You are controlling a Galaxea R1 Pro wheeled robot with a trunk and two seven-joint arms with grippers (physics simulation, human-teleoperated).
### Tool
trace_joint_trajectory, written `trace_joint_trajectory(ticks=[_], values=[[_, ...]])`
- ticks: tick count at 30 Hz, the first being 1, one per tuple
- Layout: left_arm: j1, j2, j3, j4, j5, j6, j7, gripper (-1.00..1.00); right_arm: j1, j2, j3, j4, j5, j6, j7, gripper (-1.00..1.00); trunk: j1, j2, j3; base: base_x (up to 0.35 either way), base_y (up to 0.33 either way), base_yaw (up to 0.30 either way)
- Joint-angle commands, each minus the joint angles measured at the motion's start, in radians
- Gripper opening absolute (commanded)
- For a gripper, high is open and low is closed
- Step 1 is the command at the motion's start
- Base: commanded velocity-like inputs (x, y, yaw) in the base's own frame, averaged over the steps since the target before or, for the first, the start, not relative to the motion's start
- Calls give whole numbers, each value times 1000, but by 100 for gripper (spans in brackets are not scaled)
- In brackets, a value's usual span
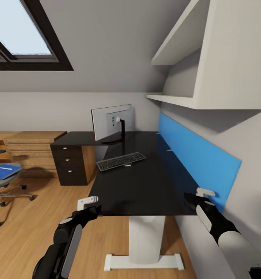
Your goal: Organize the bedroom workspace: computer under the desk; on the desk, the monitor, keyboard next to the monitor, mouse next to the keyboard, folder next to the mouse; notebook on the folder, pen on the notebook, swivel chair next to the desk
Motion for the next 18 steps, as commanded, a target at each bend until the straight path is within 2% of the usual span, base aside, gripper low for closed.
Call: trace_joint_trajectory(ticks=[1,9,18], values=[[-1,0,1,-1,11,4,7,100,0,0,2,-2,-6,7,-5,100,0,-1,-1,174,0,0],[-1,0,1,-2,11,9,7,100,-4,0,3,-2,-6,57,-7,100,0,-1,-1,45,0,0],[-1,-1,-1,-3,11,11,8,100,-14,-1,3,0,-5,80,-7,100,35,-64,-29,2,0,0]])
